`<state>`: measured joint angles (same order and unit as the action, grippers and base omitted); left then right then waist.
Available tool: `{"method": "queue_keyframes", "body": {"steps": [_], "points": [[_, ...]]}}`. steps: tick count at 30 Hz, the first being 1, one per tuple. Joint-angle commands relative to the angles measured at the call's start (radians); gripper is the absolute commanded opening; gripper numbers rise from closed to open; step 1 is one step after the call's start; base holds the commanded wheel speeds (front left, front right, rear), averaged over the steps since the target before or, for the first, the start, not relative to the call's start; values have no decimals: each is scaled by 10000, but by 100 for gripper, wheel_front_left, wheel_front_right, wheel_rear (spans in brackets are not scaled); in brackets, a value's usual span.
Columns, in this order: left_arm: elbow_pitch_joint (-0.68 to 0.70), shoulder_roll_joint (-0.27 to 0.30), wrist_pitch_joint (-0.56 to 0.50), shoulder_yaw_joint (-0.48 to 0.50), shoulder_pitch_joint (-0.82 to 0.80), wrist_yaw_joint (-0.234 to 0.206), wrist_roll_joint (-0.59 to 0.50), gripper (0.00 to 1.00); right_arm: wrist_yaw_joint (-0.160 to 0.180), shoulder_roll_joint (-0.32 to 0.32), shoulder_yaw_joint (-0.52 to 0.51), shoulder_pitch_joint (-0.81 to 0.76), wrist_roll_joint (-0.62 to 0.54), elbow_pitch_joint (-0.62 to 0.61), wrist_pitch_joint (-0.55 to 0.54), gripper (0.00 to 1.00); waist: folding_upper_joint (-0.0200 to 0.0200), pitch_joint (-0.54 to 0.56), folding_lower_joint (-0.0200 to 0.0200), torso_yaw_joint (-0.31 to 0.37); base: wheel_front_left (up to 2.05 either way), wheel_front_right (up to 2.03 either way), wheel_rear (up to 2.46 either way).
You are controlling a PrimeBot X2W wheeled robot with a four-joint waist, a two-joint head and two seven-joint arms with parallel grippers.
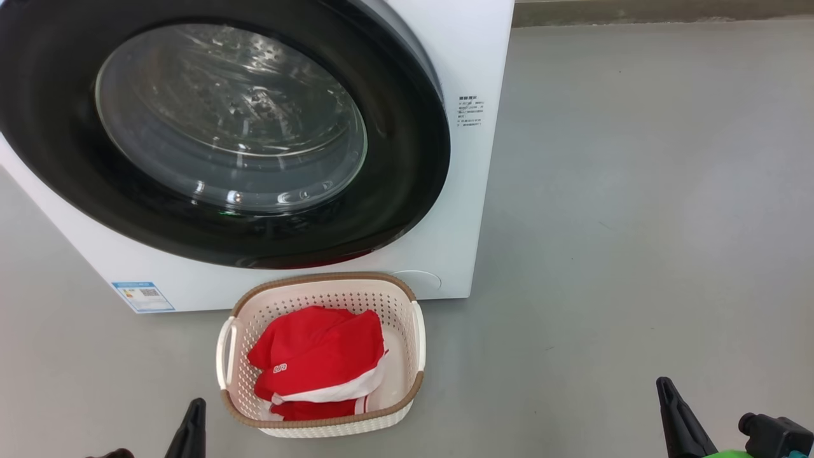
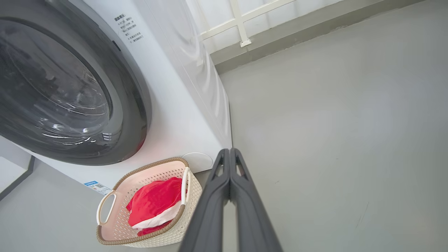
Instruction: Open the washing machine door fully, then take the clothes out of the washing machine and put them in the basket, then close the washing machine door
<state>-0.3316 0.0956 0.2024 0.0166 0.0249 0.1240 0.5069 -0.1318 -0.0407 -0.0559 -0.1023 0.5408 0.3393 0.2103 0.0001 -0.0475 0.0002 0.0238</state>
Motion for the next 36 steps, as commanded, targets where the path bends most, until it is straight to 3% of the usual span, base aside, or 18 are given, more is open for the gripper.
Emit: {"method": "queue_keyframes", "body": {"steps": [1, 36], "points": [[270, 83, -57, 149, -264, 9, 285, 0, 2, -109, -59, 271, 305, -269, -47, 0, -1, 7, -1, -4, 0, 0, 0], [456, -86, -1035, 412, -601, 28, 3662, 0, 5, -118, -209, 848, 3585, -480, -1040, 0, -1, 145, -1, -77, 0, 0, 0]]}}
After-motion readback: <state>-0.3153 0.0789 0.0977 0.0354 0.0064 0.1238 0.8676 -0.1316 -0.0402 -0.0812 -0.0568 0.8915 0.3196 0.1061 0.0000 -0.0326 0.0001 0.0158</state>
